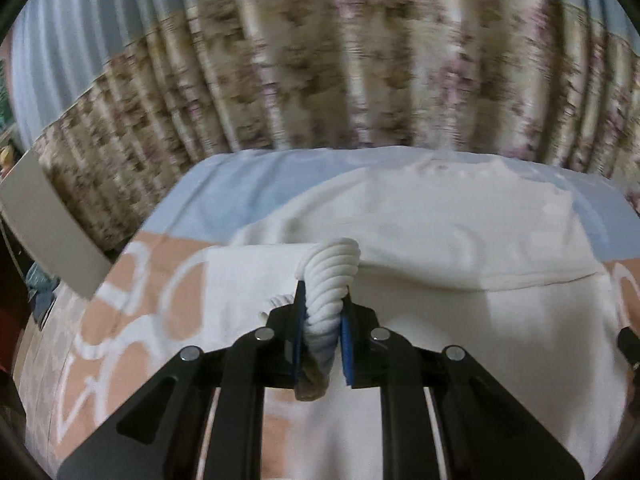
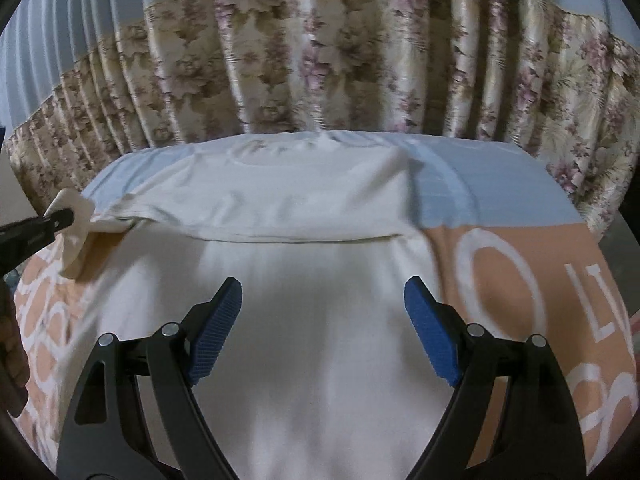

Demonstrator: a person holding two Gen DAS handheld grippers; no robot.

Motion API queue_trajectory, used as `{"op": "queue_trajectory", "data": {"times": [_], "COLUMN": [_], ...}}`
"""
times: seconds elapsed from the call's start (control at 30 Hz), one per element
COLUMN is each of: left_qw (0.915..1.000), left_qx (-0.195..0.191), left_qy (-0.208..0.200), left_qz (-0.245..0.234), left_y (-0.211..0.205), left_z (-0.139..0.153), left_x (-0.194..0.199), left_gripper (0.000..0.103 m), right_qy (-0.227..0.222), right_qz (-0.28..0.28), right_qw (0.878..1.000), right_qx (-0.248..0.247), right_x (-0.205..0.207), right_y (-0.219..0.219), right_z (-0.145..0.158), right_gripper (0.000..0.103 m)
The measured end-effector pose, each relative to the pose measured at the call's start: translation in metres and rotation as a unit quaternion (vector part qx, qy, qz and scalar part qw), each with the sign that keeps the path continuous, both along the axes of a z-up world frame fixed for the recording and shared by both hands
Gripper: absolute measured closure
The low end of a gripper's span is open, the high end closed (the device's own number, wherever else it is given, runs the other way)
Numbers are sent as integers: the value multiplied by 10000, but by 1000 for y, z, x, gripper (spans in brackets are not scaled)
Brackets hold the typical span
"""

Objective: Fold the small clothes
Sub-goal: 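Carry the held sleeve across the sweater body and open the left gripper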

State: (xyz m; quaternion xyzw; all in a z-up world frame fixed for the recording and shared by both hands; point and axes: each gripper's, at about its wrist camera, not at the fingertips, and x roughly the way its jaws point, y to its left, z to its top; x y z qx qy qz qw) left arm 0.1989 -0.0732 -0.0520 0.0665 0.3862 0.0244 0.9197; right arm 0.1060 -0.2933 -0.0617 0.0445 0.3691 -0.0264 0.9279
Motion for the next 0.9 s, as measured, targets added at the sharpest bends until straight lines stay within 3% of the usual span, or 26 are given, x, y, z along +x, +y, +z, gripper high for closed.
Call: {"op": "queue_trajectory", "data": {"times": [0.43, 0.8, 0.87, 0.9], "left_qw": [9944, 9878, 9871, 9870], "left_qx": [8, -11, -17, -33], "left_qy": [264, 537, 614, 649], "left_qz": [-1023, -1461, -1481, -1471], "left_y": [-182, -257, -259, -258], "left_z": [-23, -45, -50, -52], "left_x": [37, 60, 63, 64], "left_gripper": [89, 88, 79, 61], "right_qy": [72, 184, 202, 212], "right_qz": [-556, -898, -959, -995], "right_qw": [9982, 9955, 9949, 9945], "right_qx": [-195, -258, -251, -259], "right_x": [17, 31, 31, 31], "right_y": [-113, -165, -172, -175], "right_z": [-10, -21, -24, -25], "right_gripper": [19, 18, 18, 18]}}
